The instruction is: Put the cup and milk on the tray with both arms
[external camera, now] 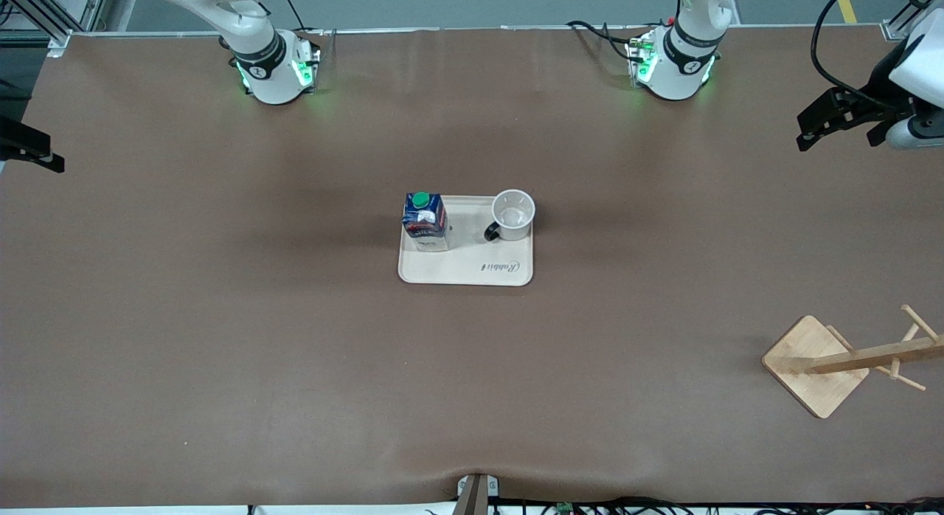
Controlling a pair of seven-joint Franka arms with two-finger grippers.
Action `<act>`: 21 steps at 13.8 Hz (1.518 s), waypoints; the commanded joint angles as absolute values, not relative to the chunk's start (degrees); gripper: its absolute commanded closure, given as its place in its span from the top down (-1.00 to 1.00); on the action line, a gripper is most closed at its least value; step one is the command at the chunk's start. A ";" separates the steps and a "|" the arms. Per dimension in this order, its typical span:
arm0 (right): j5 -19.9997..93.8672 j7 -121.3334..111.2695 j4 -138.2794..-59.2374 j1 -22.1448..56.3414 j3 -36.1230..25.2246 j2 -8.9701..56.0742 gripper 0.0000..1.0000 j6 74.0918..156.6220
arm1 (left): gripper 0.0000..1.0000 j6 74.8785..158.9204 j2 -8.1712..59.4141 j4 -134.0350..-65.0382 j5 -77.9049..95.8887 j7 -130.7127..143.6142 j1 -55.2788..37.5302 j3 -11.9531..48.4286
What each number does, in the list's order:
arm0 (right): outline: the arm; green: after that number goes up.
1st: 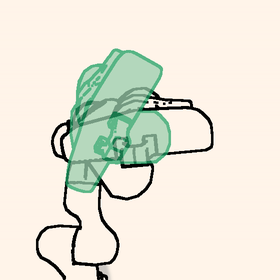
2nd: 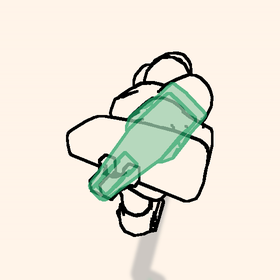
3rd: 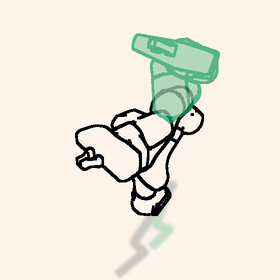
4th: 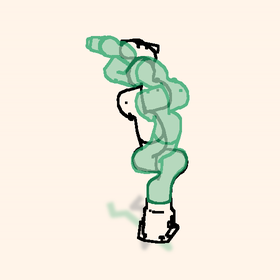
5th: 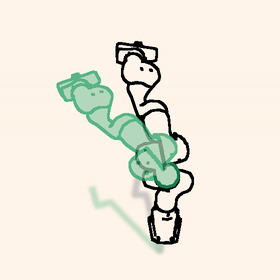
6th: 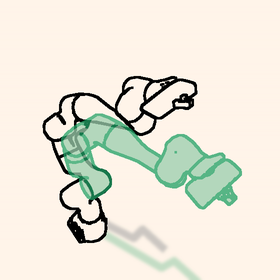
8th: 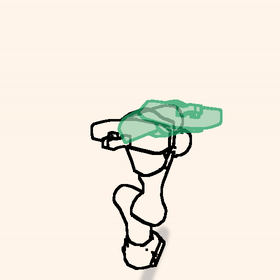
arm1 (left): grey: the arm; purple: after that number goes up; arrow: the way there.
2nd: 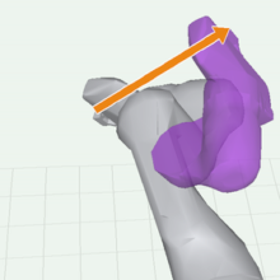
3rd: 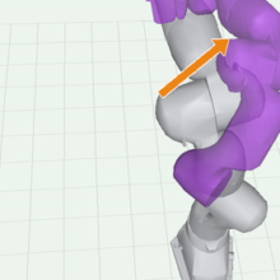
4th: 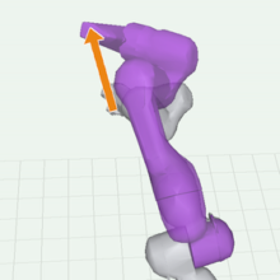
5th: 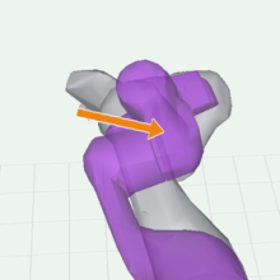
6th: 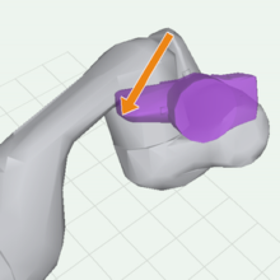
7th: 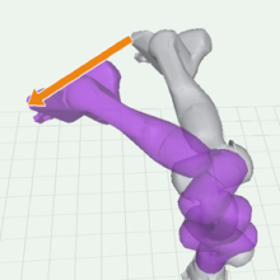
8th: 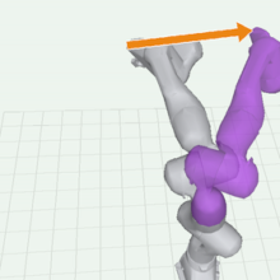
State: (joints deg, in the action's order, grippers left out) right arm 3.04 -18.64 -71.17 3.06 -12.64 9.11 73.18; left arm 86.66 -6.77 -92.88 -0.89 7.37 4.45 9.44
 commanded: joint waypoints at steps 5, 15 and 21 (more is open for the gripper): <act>1.85 -20.83 -91.94 1.67 -11.34 -5.36 1.00 85.25 | 1.00 87.45 -7.91 -93.87 -0.09 7.91 4.57 9.40; -2.55 -19.95 -87.98 3.43 -11.16 -4.31 1.00 84.99 | 1.00 87.10 -7.03 -93.34 -0.26 6.24 4.75 8.79; -1.93 -2.93 -87.98 5.44 -10.90 -4.22 1.00 82.79 | 1.00 86.49 -5.81 -91.24 -0.44 6.68 4.40 8.88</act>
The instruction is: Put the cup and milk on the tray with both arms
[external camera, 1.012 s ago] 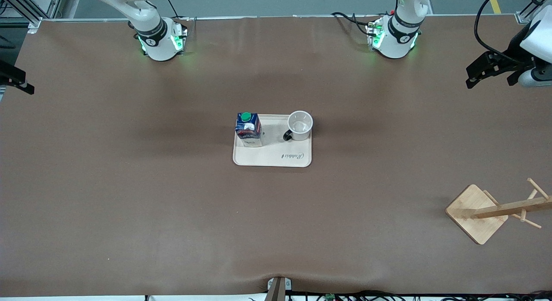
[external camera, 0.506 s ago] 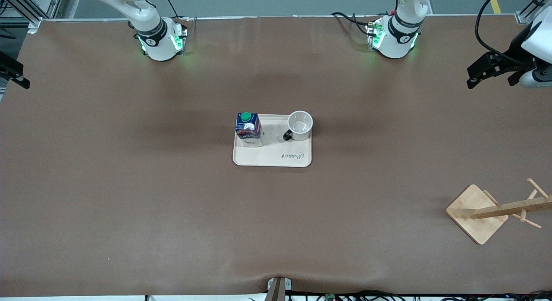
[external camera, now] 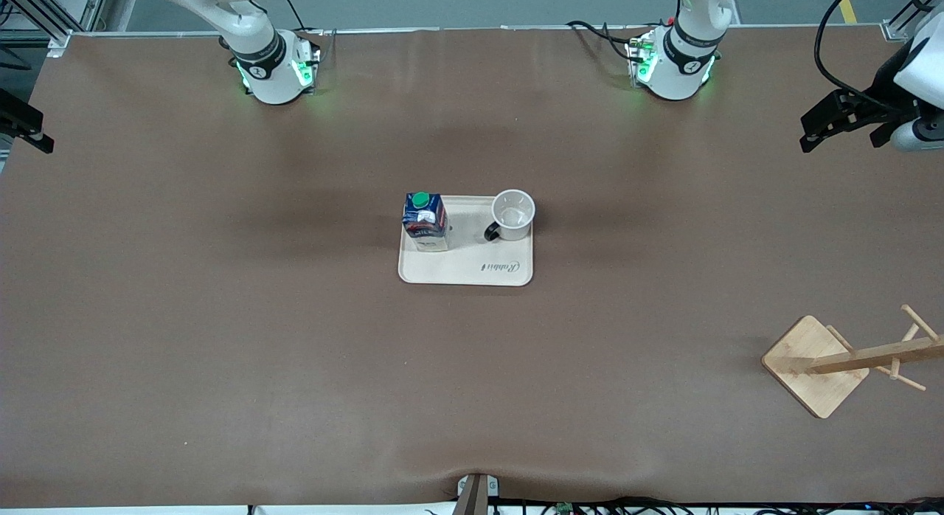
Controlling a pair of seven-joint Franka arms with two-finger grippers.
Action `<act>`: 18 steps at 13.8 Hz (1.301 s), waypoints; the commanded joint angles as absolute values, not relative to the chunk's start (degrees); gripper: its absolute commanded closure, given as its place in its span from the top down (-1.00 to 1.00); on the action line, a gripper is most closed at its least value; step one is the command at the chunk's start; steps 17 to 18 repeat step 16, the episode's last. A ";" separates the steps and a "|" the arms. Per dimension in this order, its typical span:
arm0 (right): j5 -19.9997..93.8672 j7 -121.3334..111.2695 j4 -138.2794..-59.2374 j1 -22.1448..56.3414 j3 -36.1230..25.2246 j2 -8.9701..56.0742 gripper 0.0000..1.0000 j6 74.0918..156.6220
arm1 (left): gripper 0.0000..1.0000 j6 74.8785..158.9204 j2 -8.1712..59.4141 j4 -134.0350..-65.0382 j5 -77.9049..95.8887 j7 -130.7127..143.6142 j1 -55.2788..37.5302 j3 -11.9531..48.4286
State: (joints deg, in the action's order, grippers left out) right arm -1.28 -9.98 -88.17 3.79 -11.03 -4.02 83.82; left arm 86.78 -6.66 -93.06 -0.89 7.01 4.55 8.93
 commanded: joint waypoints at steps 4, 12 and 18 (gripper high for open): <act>-1.67 -2.72 -87.19 5.45 -10.99 -4.22 1.00 83.06 | 1.00 86.31 -5.80 -91.06 -0.26 7.21 4.48 9.14; -0.44 -5.02 -87.19 4.66 -11.34 -3.87 1.00 83.15 | 1.00 86.31 -5.71 -90.70 -0.35 6.50 4.48 9.23; -0.35 -4.92 -87.19 4.48 -11.34 -3.87 1.00 83.14 | 1.00 86.22 -5.80 -90.70 -0.26 6.50 4.31 9.32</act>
